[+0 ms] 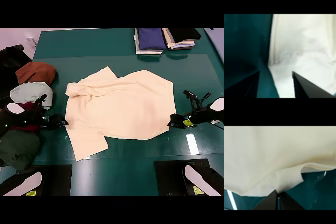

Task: Fold the shirts.

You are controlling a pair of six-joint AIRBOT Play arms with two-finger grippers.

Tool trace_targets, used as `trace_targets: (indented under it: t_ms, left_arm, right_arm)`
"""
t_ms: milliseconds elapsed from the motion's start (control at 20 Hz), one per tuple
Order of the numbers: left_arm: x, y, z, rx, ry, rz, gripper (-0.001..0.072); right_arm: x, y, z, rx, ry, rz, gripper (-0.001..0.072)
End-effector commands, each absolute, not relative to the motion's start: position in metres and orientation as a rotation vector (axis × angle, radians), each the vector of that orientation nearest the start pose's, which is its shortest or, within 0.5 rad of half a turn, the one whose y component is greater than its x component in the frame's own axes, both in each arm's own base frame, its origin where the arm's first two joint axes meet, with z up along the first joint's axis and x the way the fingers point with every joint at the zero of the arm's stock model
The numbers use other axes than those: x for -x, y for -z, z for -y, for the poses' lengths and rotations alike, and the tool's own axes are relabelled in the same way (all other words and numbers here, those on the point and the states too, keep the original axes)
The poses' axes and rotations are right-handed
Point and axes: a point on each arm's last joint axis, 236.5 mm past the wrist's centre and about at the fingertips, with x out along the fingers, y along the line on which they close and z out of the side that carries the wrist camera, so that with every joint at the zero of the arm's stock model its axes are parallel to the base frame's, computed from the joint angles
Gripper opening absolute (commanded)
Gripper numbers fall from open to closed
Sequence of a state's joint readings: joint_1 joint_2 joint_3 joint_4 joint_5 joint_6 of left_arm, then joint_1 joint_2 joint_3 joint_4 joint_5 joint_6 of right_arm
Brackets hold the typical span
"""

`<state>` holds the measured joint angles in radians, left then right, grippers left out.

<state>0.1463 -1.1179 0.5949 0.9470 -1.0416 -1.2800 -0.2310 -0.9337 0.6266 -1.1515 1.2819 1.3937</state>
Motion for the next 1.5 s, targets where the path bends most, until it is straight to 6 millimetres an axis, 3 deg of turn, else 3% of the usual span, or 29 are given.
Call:
trace_targets:
  t_ms: [0,200,250,350,400,500,600,700,800,900,950,1050,1150,1250,1350,1450]
  left_arm:
    - [-0.267,0.089,0.086,0.565,0.274,-1.401,0.0492]
    - [-0.272,0.092,0.091,0.585,0.275,-1.393,0.0484]
    - [-0.273,0.091,0.095,0.571,0.285,-1.388,0.0368]
    - [-0.274,0.091,0.103,0.551,0.303,-1.381,0.0069]
    - [-0.277,0.087,0.104,0.549,0.313,-1.376,0.0024]
    - [-0.294,0.061,0.104,0.512,0.345,-1.317,0.0023]
    - [-0.326,-0.005,0.101,0.451,0.377,-1.133,0.0022]
    - [-0.351,-0.108,0.097,0.38,0.398,-0.871,0.0023]
    - [-0.351,-0.232,0.096,0.288,0.428,-0.578,0.0022]
    - [-0.321,-0.354,0.098,0.216,0.447,-0.295,0.0023]
    - [-0.296,-0.411,0.099,0.185,0.454,-0.157,0.0022]
    - [-0.243,-0.499,0.1,0.107,0.455,0.071,0.0022]
    - [-0.192,-0.557,0.102,0.059,0.453,0.231,0.0022]
    - [-0.15,-0.595,0.103,0.046,0.453,0.348,0.0022]
    - [-0.125,-0.615,0.104,0.028,0.449,0.42,0.0021]
    - [-0.128,-0.613,0.098,0.046,0.422,0.407,0.0022]
  right_arm:
    - [-0.228,0.041,-0.043,-0.441,-0.176,-1.473,0.0015]
    - [-0.228,0.041,-0.044,-0.442,-0.177,-1.473,0.0015]
    - [-0.228,0.04,-0.044,-0.446,-0.179,-1.473,0.0015]
    - [-0.229,0.04,-0.044,-0.447,-0.179,-1.47,0.0015]
    - [-0.23,0.038,-0.044,-0.445,-0.18,-1.466,0.0015]
    - [-0.244,0.022,-0.041,-0.427,-0.186,-1.42,0.0015]
    - [-0.268,-0.016,-0.036,-0.388,-0.196,-1.321,0.0015]
    - [-0.298,-0.081,-0.03,-0.325,-0.199,-1.138,0.0015]
    - [-0.315,-0.164,-0.025,-0.25,-0.2,-0.919,0.0015]
    - [-0.315,-0.263,-0.024,-0.166,-0.194,-0.674,0.0015]
    - [-0.306,-0.312,-0.025,-0.124,-0.189,-0.552,0.0015]
    - [-0.279,-0.397,-0.031,-0.056,-0.184,-0.339,0.0015]
    - [-0.246,-0.458,-0.032,0.013,-0.154,-0.189,0.0015]
    - [-0.218,-0.499,-0.029,0.063,-0.109,-0.075,0.0015]
    - [-0.199,-0.518,-0.026,0.091,-0.075,-0.02,0.0014]
    - [-0.199,-0.515,-0.027,0.086,-0.083,-0.054,0.0014]
